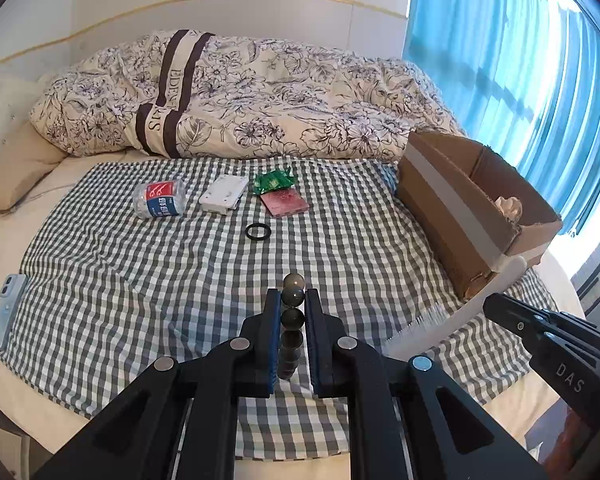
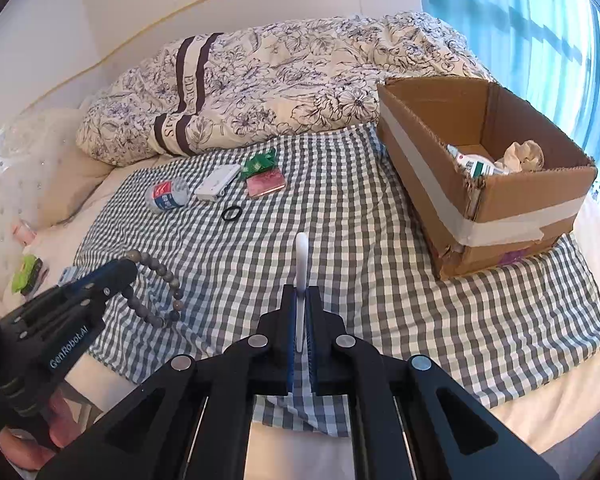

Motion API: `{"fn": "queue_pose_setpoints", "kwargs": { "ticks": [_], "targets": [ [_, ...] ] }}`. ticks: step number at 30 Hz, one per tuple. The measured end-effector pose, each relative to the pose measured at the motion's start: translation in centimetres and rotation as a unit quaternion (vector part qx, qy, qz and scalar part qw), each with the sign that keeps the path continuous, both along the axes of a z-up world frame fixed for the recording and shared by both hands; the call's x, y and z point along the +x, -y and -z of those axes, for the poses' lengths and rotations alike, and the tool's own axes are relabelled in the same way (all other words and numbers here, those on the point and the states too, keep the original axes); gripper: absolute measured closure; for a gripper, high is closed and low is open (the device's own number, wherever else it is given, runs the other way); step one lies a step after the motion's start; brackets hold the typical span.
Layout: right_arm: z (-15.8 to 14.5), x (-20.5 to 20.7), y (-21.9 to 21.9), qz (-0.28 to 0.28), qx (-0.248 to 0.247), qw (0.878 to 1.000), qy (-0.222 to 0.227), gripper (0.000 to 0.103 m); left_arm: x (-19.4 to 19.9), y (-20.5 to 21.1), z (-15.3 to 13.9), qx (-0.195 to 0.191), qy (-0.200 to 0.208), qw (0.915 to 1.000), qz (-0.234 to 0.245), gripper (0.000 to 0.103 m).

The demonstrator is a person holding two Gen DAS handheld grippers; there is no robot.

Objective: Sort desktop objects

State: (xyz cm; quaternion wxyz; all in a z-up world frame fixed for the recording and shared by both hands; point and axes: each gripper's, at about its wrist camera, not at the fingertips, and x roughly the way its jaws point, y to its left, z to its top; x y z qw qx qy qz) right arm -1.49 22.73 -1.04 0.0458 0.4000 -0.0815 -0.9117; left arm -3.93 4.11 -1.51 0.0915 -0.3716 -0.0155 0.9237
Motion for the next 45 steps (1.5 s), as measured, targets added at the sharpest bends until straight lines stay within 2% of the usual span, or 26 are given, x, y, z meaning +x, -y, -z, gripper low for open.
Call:
{"fn": "queue_pose_setpoints", "kwargs": {
  "ticks": [6, 12, 17, 23, 27, 32, 34, 35, 36, 37, 38, 39, 42, 45],
  "targets": [
    [-2.4, -1.4, -0.2, 0.001, 0.005, 1.000, -0.016, 0.099, -1.6, -1.2, -2.4, 0.003, -0.014, 0.9998, 0.012, 0.092],
    [-6.8, -2.8, -1.5, 0.002, 0.011, 0.998, -0.060, 0.099, -4.4, -4.8, -6.5, -0.004, -0.043, 0.9981, 0.045, 0.091],
    [-10.5, -3.9, -4.4, 0.023, 0.023, 0.995, -0.096, 0.099, -5.6, -10.7, -11.5, -0.021, -0.106, 0.9898, 0.094, 0.092],
    [-14.0, -5.3, -11.1, 0.071, 0.039, 0.989, -0.123, 0.099, -8.1, -18.4, -15.7, 0.006, -0.129, 0.9796, 0.153, 0.092],
    [-13.2, -7.0, -16.1, 0.104, 0.046, 0.987, -0.109, 0.099, -9.8, -23.0, -14.7, 0.004, -0.118, 0.9775, 0.175, 0.092],
    [-9.7, -9.4, -20.3, 0.131, 0.037, 0.988, -0.069, 0.099, -11.4, -26.7, -9.8, -0.014, -0.067, 0.9797, 0.189, 0.089],
    [-8.5, -10.1, -21.1, 0.137, 0.034, 0.988, -0.058, 0.099, -11.8, -27.6, -8.0, -0.026, -0.045, 0.9807, 0.189, 0.072],
    [-8.3, -10.1, -21.3, 0.143, 0.037, 0.987, -0.056, 0.099, -12.1, -27.9, -7.1, -0.032, -0.033, 0.9810, 0.188, 0.047],
    [-7.9, -10.3, -21.4, 0.148, 0.040, 0.987, -0.049, 0.096, -12.2, -28.0, -6.3, -0.040, -0.027, 0.9815, 0.185, 0.030],
    [-7.6, -10.2, -21.7, 0.149, 0.039, 0.987, -0.041, 0.079, -12.1, -27.8, -5.7, -0.045, -0.028, 0.9820, 0.181, 0.028],
    [-7.3, -10.3, -21.8, 0.153, 0.037, 0.987, -0.035, 0.068, -12.1, -27.4, -5.3, -0.050, -0.030, 0.9825, 0.177, 0.027],
    [-7.2, -10.3, -21.7, 0.159, 0.041, 0.986, -0.035, 0.052, -12.2, -27.0, -5.0, -0.053, -0.031, 0.9830, 0.173, 0.026],
    [-7.5, -10.0, -21.3, 0.162, 0.053, 0.984, -0.043, 0.051, -13.0, -24.6, -4.3, -0.056, -0.025, 0.9874, 0.146, 0.016],
    [-8.1, -9.9, -20.5, 0.156, 0.050, 0.985, -0.049, 0.048, -13.5, -21.1, -2.9, -0.062, -0.010, 0.9926, 0.103, 0.012]
  ]
}}
